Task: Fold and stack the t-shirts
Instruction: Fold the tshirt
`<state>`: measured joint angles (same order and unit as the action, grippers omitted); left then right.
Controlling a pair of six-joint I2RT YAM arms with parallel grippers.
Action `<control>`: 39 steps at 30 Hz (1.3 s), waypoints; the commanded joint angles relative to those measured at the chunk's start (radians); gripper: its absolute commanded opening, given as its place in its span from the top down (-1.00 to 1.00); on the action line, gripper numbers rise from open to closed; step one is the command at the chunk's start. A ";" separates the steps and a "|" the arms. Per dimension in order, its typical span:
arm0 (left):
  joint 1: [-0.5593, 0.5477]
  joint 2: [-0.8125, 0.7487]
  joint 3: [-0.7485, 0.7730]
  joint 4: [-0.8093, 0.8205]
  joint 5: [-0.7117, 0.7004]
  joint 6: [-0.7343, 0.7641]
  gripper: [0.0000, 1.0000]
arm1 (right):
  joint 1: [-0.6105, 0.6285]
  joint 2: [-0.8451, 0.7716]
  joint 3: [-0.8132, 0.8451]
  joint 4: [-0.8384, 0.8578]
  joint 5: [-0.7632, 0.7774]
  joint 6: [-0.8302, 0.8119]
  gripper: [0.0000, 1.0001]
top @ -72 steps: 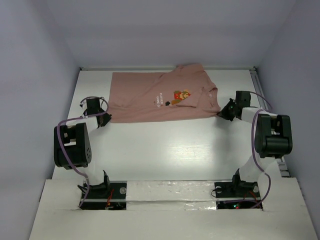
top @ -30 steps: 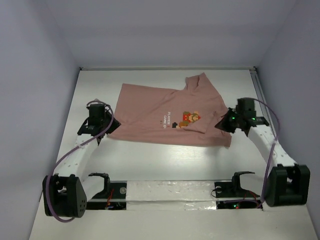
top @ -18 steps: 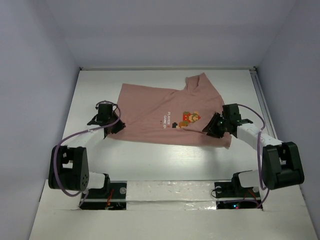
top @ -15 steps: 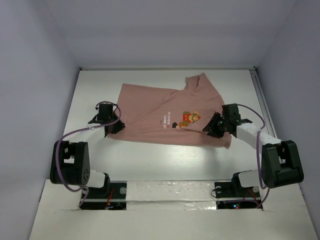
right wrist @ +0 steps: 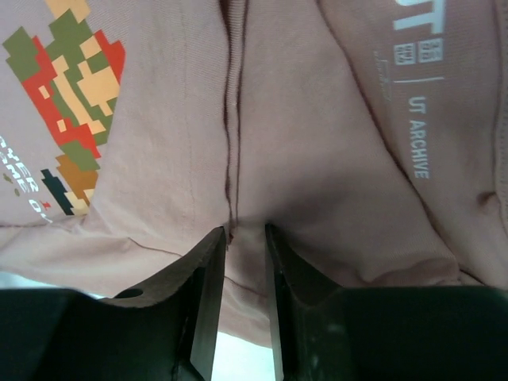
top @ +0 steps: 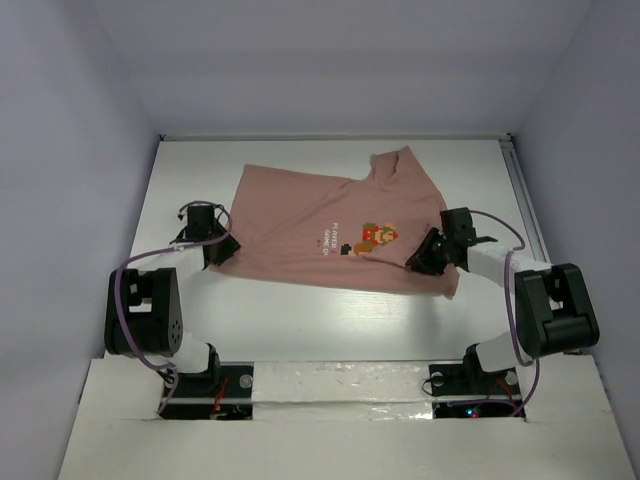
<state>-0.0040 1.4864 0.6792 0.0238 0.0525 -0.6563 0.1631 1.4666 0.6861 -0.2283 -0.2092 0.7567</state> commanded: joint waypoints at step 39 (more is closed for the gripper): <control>0.007 -0.207 -0.030 -0.079 0.007 0.023 0.43 | 0.138 0.432 0.650 -0.124 0.028 -0.154 0.70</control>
<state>-0.0025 1.3243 0.6033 -0.0235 0.0528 -0.6506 0.2733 1.8301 1.2270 -0.2874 -0.2108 0.6498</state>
